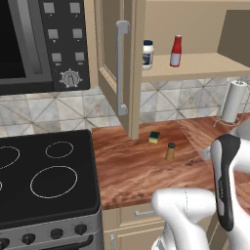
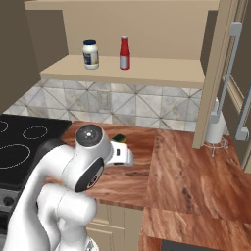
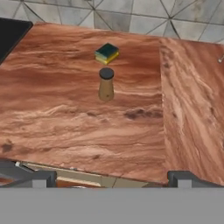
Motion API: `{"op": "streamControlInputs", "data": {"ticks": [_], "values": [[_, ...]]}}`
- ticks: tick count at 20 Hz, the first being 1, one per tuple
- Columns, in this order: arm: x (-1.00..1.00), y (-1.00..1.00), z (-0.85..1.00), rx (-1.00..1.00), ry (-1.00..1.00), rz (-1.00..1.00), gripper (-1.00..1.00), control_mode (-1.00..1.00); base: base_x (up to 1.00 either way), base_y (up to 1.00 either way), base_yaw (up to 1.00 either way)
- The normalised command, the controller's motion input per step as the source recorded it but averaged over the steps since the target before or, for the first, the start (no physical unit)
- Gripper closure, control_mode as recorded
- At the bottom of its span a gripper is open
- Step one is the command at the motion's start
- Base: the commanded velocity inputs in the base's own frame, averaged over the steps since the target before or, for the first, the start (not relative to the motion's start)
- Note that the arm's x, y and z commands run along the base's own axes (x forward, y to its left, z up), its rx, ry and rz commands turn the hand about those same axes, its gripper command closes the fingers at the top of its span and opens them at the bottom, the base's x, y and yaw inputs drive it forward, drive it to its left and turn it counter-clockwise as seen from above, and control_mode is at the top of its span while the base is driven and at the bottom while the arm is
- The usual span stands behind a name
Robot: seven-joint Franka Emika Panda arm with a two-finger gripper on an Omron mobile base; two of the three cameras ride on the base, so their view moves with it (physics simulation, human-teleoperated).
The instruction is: There are various items on the counter. Only move the condiments/shakers into the cabinet.
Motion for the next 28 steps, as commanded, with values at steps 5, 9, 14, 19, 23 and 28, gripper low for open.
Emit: {"op": "streamControlInputs", "data": {"ticks": [5, 9, 14, 19, 23, 28], "values": [[0.48, 0.00, -0.23, 0.01, 0.00, 0.10, -1.00, -1.00, 0.00, 0.00, 0.00], [0.43, 0.00, -0.16, 0.06, 0.00, 0.19, -1.00, -1.00, 0.00, 0.00, 0.00], [0.46, 0.00, -0.10, 0.13, 0.00, 0.22, -1.00, -1.00, 0.00, 0.00, 0.00], [0.38, 0.00, -0.12, 0.13, 0.00, 0.22, -1.00, -1.00, 0.00, 0.00, 0.00], [0.23, 0.00, -0.16, 0.10, 0.00, 0.20, -1.00, -1.00, 0.00, 0.00, 0.00], [0.12, 0.00, -0.22, 0.07, 0.00, 0.21, -1.00, -1.00, 0.00, 0.00, 0.00]]}}
